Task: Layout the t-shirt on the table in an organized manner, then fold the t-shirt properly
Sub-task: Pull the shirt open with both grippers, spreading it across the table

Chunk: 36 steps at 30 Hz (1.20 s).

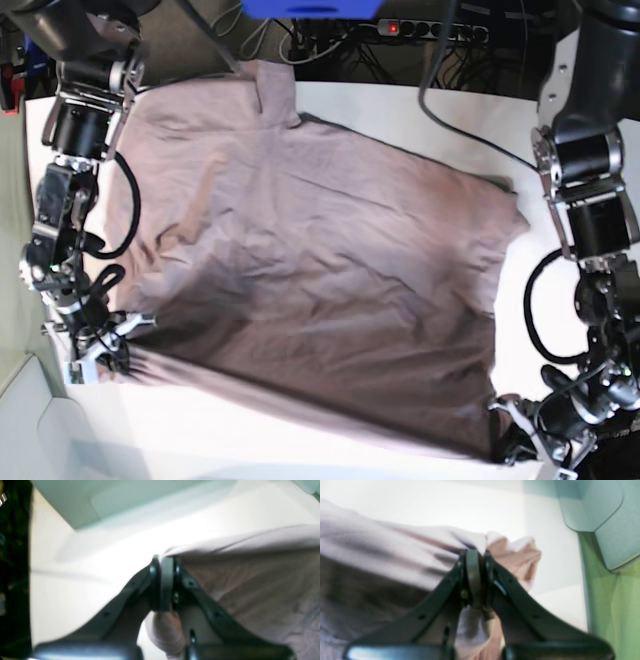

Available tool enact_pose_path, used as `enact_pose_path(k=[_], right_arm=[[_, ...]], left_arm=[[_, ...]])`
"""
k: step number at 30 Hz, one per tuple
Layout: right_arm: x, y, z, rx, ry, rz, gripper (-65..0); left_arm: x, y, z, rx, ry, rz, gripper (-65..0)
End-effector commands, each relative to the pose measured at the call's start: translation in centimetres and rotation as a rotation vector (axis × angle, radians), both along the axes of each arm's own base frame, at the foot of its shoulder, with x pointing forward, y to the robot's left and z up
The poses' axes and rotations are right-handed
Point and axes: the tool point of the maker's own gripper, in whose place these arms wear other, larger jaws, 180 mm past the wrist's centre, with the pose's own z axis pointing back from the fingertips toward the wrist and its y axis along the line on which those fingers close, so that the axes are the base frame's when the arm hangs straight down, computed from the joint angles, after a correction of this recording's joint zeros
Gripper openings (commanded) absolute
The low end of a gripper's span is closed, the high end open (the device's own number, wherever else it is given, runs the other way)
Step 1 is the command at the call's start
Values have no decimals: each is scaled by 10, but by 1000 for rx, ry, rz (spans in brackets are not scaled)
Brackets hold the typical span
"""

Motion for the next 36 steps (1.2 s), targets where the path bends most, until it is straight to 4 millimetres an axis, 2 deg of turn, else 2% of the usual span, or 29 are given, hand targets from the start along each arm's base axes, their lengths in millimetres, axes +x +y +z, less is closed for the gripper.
enact_pose_path(k=[1, 3, 5, 8, 10, 14, 18, 21, 23, 26, 28, 30, 32, 36], right_arm=[[8, -13, 30, -21, -79, -23, -650], [3, -20, 40, -28, -109, -42, -650], [-4, -24, 45, -38, -127, -52, -650], [-10, -19, 70, -71, -193, -45, -650], [-20, -16, 84, -104, -231, -37, -650], [-39, -4, 112, -132, -317, -10, -650], [-64, 6, 140, -173, -397, 8, -650], [-82, 10, 155, -207, -440, 8, -650], [-87, 11, 154, -215, -442, 12, -650], [-84, 9, 149, -206, -427, 10, -650], [-76, 9, 150, -195, -427, 8, -650], [-65, 7, 149, -174, -421, 5, -650], [-46, 11, 145, -147, -407, 19, -650], [-12, 3, 119, -77, -324, 10, -650]], left_arm=[[0, 6, 38, 3, -103, 13, -648], [-14, 1, 45, 45, -134, 3, -648], [-30, -8, 44, 76, -155, -16, -648], [-52, -25, 40, 114, -183, -55, -648], [-67, -28, 30, 146, -167, -61, -648], [-90, -38, 22, 180, -172, -81, -648], [-115, -51, 25, 191, -201, -124, -648], [-133, -50, 24, 214, -208, -144, -648], [-139, -42, 23, 205, -203, -127, -648], [-136, -20, 27, 172, -207, -65, -648], [-129, -12, 31, 161, -212, -43, -648], [-112, -3, 34, 131, -206, -21, -648], [-87, 9, 24, 76, -152, 1, -648], [-40, 19, 10, -20, -50, 15, -647]])
